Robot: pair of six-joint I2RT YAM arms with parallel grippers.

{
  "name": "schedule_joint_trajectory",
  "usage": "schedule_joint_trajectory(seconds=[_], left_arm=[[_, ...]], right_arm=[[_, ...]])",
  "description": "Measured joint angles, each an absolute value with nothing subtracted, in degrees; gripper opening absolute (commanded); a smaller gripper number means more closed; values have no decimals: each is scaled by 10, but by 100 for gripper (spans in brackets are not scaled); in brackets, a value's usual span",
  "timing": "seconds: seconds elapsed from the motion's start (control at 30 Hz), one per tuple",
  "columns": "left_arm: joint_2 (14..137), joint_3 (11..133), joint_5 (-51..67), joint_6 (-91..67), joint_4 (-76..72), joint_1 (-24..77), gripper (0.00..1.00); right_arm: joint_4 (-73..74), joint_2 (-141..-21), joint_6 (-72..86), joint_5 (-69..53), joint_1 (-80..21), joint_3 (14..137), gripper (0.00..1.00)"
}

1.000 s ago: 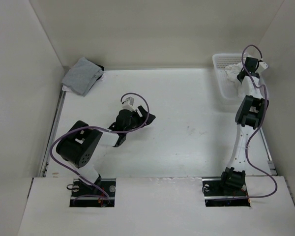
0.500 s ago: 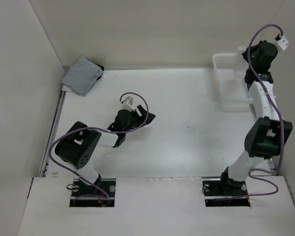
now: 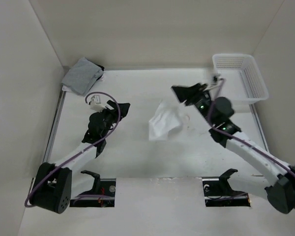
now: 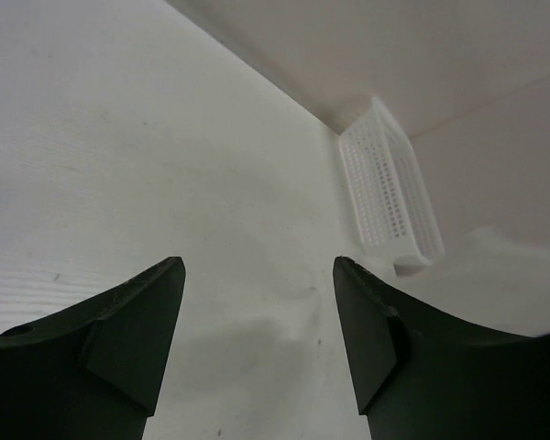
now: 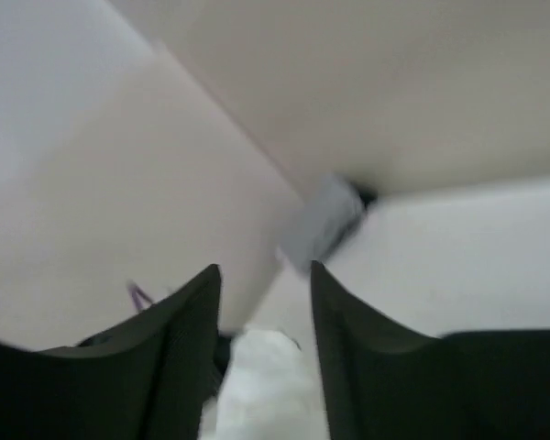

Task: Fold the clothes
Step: Move the tank top to the center of the board

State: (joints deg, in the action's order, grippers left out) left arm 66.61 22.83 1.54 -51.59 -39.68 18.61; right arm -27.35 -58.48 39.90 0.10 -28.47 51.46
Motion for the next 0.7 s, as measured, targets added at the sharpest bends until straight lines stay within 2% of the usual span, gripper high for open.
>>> schedule_joint_trajectory(seconds=[0.1, 0.13, 0.23, 0.27, 0.4, 0.5, 0.57, 0.7], left_arm=[[608, 206, 12, -516, -342, 150, 64], [589, 199, 9, -515, -323, 141, 64], [536, 178, 2, -503, -270, 131, 62], [527, 176, -1, -495, -250, 131, 61], [520, 172, -20, -466, -174, 143, 51], [543, 173, -37, -440, -148, 192, 51], [575, 173, -48, -424, -133, 243, 52], [670, 188, -70, -406, -115, 326, 52]], right_arm=[[-265, -651, 419, -12, -356, 409, 57], [-251, -653, 427, -12, -373, 359, 55], [-196, -604, 450, 6, -382, 245, 39], [-181, -583, 455, 12, -380, 229, 39], [-133, -552, 465, 31, -386, 225, 51], [-81, -561, 470, 41, -421, 225, 57], [-52, -573, 478, 41, -459, 225, 58], [-15, -615, 495, 39, -556, 231, 52]])
